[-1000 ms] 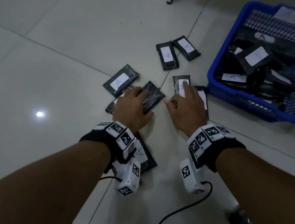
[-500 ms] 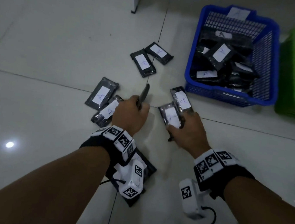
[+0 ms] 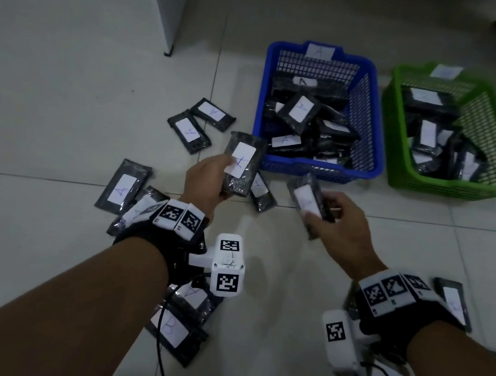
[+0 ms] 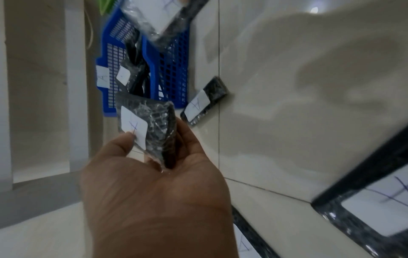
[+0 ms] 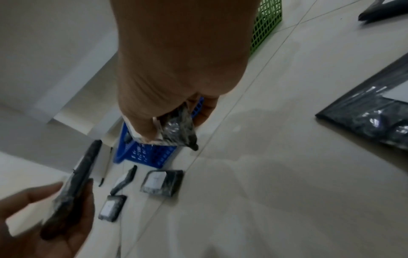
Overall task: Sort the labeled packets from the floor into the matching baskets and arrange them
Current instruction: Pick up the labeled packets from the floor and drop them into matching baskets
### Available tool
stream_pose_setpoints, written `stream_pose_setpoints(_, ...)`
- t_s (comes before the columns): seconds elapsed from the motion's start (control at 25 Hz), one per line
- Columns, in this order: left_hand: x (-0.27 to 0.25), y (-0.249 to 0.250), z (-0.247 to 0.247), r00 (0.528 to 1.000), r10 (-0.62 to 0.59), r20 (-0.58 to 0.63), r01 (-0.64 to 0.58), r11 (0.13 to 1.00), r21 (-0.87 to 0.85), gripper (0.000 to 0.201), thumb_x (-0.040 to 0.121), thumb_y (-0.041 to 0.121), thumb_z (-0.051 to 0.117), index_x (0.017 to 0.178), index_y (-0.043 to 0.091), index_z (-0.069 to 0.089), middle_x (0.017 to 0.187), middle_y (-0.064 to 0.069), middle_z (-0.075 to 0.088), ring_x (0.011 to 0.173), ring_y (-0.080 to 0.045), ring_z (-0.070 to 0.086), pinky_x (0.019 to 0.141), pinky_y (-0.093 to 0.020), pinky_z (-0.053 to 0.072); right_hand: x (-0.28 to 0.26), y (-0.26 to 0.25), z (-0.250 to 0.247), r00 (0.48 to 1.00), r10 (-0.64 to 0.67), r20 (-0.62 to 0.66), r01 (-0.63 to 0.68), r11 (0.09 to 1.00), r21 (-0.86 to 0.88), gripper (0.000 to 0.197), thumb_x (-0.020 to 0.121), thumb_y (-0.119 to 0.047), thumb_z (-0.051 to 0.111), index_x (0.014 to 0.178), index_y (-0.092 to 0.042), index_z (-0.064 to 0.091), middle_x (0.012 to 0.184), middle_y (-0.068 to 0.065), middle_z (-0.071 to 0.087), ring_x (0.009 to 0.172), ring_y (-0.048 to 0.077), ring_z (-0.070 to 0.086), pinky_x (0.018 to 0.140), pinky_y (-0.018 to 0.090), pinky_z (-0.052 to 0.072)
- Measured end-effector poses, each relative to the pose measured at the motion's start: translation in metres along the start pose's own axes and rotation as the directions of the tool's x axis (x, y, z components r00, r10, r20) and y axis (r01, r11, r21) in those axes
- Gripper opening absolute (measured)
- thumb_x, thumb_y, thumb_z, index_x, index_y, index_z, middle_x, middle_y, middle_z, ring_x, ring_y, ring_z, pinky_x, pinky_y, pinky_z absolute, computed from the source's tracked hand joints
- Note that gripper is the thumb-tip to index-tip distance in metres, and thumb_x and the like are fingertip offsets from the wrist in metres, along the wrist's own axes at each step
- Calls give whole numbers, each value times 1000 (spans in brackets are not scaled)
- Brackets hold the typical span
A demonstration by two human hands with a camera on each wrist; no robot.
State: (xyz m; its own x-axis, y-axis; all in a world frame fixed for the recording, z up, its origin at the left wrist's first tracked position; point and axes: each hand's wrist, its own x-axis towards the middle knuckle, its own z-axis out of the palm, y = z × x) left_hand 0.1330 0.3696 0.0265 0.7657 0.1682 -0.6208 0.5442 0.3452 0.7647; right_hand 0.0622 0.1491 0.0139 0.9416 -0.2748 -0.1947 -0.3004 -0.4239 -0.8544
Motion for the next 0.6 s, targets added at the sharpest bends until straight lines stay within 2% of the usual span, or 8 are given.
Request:
stream_pose_setpoints(0.08,0,-1,20,998,56,42,-56,998,15,15,85,11,67,99,11,70,82,-8,74,69,-19,68,72,-35,60,16,-8,-16,987,-71,-144,79,996,50,40,79,-24,79,115,-22,62,98,-6,67,79,-1,61,68,11,51)
stream_pose_setpoints(0.2,5,4,48,980,176,90,-186,975,120,23,87,12,69,110,9,67,95,-12,74,76,-22,70,76,-39,61,49,-22,-30,943,-115,-313,165,977,138,46,83,-26,76,125,-20,56,99,-4,65,80,1,62,72,15,51)
stream_pose_setpoints(0.28,14,8,64,947,285,149,-315,913,259,22,87,14,69,109,14,66,98,-9,73,85,-24,71,83,-44,59,73,-31,-35,920,-108,-376,166,978,125,44,86,-23,73,126,-14,56,101,-8,59,79,-7,56,73,7,46)
stream_pose_setpoints(0.36,26,12,76,902,375,216,-431,822,372,23,87,14,67,108,19,63,103,-3,72,92,-23,70,87,-47,57,95,-37,-37,912,-101,-399,161,980,118,39,89,-19,69,125,-12,56,102,-10,55,85,-8,56,77,4,46)
stream_pose_setpoints(0.44,38,13,87,859,441,258,-511,743,432,27,87,13,62,113,19,64,105,1,72,93,-20,70,88,-46,56,112,-36,-34,911,-98,-400,159,980,121,35,90,-16,66,124,-12,57,105,-5,58,93,5,58,80,8,48)
stream_pose_setpoints(0.52,48,11,96,792,521,319,-607,616,502,32,89,11,57,120,16,64,104,-1,72,92,-18,68,87,-42,56,125,-31,-29,919,-110,-377,161,981,105,32,91,-16,64,123,-14,58,109,-1,60,95,9,58,78,8,49)
stream_pose_setpoints(0.6,56,9,102,701,581,414,-696,430,575,36,92,12,52,127,13,62,106,-5,71,92,-20,66,86,-37,54,135,-22,-24,916,-134,-377,176,981,78,31,91,-18,62,122,-17,58,116,4,59,100,13,58,88,23,52)
